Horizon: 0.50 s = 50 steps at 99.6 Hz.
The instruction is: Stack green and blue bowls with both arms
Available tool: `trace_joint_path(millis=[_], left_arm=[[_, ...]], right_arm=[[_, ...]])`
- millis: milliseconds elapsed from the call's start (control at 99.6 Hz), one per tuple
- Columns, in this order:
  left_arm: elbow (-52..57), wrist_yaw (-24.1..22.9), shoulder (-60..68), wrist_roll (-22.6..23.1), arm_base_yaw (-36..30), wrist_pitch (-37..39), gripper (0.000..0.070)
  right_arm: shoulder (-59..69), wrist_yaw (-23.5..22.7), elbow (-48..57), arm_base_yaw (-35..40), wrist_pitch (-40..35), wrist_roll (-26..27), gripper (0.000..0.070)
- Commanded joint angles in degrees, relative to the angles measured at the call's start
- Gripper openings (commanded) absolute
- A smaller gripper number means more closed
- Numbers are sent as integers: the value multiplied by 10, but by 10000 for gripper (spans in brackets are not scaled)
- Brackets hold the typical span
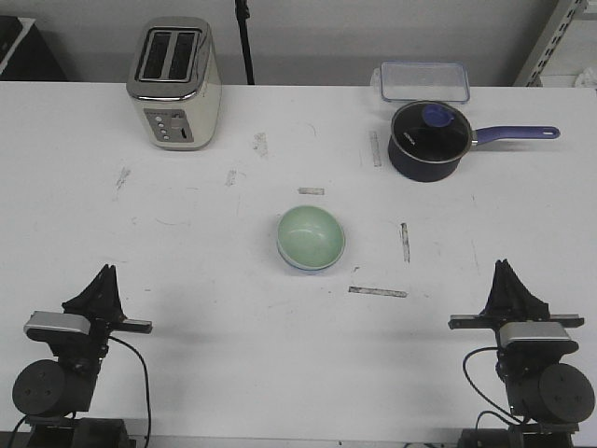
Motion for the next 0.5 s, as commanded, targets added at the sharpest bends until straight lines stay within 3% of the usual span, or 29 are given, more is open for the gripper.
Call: trace_joint_path(millis=[0,492], left_arm=[[1,-2,-2,-1,2,4,2],[-68,-38,-46,-1,-17,10,1]], right_arm=[[0,0,2,0,6,2,15],[0,0,2,0,6,2,15]])
